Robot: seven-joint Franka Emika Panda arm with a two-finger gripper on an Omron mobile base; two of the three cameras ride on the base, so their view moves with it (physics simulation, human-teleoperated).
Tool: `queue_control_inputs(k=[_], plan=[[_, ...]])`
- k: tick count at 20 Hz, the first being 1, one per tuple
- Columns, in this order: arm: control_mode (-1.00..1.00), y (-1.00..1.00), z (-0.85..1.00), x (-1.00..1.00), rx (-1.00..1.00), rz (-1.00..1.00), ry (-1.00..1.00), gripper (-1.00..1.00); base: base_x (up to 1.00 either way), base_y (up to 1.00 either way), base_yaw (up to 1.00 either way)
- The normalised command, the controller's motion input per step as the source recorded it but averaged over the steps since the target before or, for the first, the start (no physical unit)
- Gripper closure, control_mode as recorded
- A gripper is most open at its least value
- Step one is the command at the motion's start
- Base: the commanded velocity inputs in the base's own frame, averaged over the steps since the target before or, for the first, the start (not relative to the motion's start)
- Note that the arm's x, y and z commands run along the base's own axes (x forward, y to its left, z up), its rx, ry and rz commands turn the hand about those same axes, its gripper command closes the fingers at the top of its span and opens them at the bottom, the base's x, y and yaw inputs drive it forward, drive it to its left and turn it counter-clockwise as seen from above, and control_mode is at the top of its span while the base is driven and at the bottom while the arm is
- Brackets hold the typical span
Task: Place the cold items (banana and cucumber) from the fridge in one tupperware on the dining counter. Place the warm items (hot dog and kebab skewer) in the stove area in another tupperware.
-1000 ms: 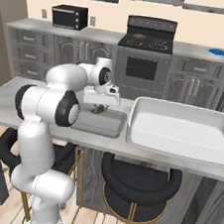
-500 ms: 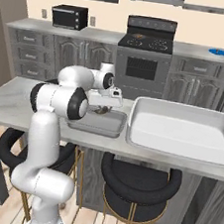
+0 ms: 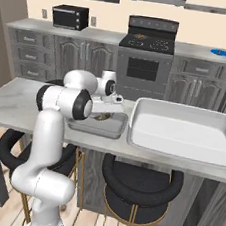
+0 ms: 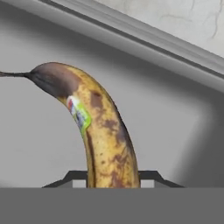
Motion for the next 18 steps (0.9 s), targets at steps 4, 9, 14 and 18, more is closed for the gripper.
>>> queue_control_inputs(k=[4, 9, 14, 18], plan=[[-1.0, 0.0, -0.18, 0.21, 0.0, 0.07, 0.03, 1.0, 0.0, 0.0, 0.0], [-1.0, 0.0, -0.13, 0.09, 0.0, 0.07, 0.05, -1.0, 0.0, 0.0, 0.0], [-1.0, 0.0, -0.02, 0.06, 0.0, 0.04, 0.01, -1.0, 0.0, 0.0, 0.0], [-1.0, 0.01, 0.0, 0.11, 0.0, 0.01, 0.0, -1.0, 0.0, 0.0, 0.0]])
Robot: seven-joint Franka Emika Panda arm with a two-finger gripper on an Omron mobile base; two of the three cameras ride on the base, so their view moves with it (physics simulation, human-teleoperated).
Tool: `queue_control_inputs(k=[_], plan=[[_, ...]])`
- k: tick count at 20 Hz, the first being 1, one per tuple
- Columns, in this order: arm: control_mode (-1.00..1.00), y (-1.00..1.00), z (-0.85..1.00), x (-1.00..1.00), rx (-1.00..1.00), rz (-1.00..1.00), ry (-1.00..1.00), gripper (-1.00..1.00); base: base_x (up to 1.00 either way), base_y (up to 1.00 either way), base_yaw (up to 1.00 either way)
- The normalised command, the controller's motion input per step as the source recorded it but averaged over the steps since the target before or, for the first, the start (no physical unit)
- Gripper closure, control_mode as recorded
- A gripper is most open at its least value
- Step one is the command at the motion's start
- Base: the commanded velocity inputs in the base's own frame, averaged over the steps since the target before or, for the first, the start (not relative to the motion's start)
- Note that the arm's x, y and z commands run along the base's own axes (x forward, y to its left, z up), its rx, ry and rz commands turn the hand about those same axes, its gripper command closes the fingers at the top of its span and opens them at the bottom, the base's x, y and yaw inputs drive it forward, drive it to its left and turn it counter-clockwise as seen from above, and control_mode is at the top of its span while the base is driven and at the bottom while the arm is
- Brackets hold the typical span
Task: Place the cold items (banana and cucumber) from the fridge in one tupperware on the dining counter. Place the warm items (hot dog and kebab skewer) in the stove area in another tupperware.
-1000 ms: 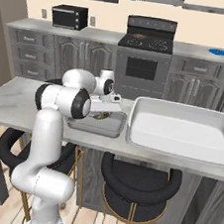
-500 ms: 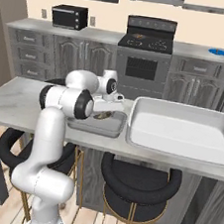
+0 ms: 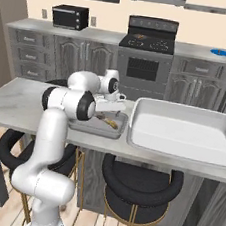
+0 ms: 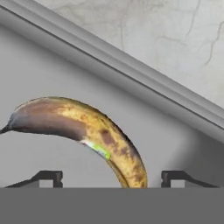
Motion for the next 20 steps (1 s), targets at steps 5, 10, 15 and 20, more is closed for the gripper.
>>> queue_control_inputs(k=[5, 10, 15, 20], plan=[[-1.0, 0.09, 0.0, 0.0, -0.03, 0.0, 0.0, -1.0, 0.0, 0.0, 0.0], [-1.0, 0.25, 0.5, -0.56, -0.01, -0.12, -0.17, -1.0, 0.0, 0.0, 0.0], [-1.0, 0.17, 0.78, -1.0, 0.01, -0.32, -0.34, -1.0, 0.0, 0.0, 0.0], [-1.0, 0.04, 0.48, -1.0, 0.06, -0.25, -0.34, -1.0, 0.0, 0.0, 0.0]])
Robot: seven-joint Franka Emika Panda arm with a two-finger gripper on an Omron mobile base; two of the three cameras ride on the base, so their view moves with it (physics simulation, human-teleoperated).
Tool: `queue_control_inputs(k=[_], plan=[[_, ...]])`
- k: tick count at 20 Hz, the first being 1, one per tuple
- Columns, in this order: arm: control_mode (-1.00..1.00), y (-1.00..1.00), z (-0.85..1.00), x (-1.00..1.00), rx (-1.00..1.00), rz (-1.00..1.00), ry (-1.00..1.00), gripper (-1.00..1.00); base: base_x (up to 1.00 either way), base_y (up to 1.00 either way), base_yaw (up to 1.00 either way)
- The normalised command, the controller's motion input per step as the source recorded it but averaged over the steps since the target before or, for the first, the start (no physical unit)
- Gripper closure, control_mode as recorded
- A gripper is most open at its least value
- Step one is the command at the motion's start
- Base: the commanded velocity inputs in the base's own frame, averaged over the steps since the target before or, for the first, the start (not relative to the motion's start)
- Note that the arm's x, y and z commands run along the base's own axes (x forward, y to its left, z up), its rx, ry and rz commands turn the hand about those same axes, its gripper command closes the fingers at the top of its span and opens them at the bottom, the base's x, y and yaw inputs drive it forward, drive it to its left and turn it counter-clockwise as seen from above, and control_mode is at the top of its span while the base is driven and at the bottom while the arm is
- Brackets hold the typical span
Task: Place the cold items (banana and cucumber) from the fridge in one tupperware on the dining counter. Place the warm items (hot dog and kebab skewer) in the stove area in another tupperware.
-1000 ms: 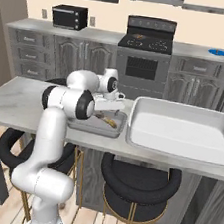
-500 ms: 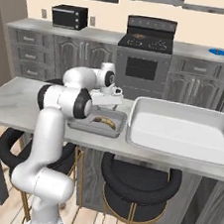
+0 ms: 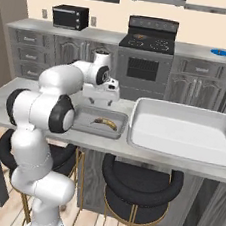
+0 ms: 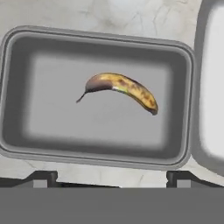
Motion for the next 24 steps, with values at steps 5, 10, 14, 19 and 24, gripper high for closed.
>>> queue_control_inputs(k=[5, 10, 14, 19, 24], plan=[[-1.0, 0.03, 0.25, -1.0, 0.03, -0.04, -0.44, -1.0, 0.0, 0.0, 0.0], [-1.0, 0.18, 0.22, -0.82, 0.0, -0.03, -0.32, -1.0, 0.0, 0.0, 0.0], [-1.0, 0.26, 0.23, -0.18, -0.03, -0.27, 0.48, -1.0, 0.0, 0.0, 0.0], [-1.0, 0.03, 0.2, -0.85, 0.03, -0.21, 0.3, -1.0, 0.0, 0.0, 0.0], [-1.0, -0.12, -0.38, -0.93, 0.09, -0.01, 0.0, -1.0, 0.0, 0.0, 0.0]])
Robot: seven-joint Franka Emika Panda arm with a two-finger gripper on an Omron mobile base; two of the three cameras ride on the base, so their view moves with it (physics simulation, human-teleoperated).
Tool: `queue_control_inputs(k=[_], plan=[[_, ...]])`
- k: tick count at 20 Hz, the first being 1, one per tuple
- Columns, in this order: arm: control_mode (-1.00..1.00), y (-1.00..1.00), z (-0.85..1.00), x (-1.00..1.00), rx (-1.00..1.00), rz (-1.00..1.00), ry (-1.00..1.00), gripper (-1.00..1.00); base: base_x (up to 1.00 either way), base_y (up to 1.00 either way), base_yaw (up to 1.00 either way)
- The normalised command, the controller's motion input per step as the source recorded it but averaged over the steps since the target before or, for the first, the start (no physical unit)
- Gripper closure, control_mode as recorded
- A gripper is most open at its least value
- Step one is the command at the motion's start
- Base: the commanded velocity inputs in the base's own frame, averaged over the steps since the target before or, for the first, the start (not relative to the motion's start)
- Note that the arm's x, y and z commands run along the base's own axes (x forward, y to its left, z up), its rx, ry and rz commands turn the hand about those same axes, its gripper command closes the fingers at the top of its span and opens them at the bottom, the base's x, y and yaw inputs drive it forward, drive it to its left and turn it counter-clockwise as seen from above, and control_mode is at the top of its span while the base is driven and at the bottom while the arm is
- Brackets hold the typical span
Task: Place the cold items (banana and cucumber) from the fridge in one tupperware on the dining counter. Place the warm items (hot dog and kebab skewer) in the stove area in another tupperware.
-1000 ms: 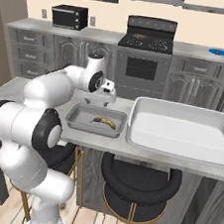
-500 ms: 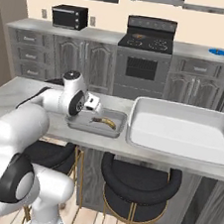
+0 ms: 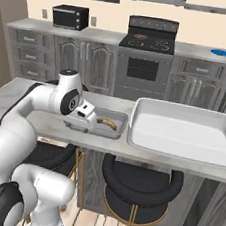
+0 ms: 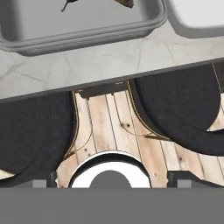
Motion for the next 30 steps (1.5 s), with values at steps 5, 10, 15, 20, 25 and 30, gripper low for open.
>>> queue_control_inputs(k=[5, 10, 15, 20, 25, 30], plan=[[-1.0, 0.0, -0.13, -0.02, 0.01, 0.0, 0.02, -1.0, 0.0, 0.0, 0.0], [1.0, -0.01, -0.05, -0.11, 0.0, 0.0, 0.0, -1.0, -0.23, -0.24, -0.04], [1.0, 0.0, 0.0, 0.0, 0.0, 0.0, 0.0, -1.0, -0.82, -0.96, -0.14], [1.0, 0.0, 0.0, 0.0, 0.0, 0.0, 0.0, -1.0, -0.44, -1.0, -0.18], [1.0, 0.0, 0.0, 0.0, 0.0, 0.0, 0.0, -1.0, -0.16, -1.0, -0.2], [1.0, 0.0, 0.0, 0.0, 0.0, 0.0, 0.0, -1.0, -0.03, -1.0, -0.15]])
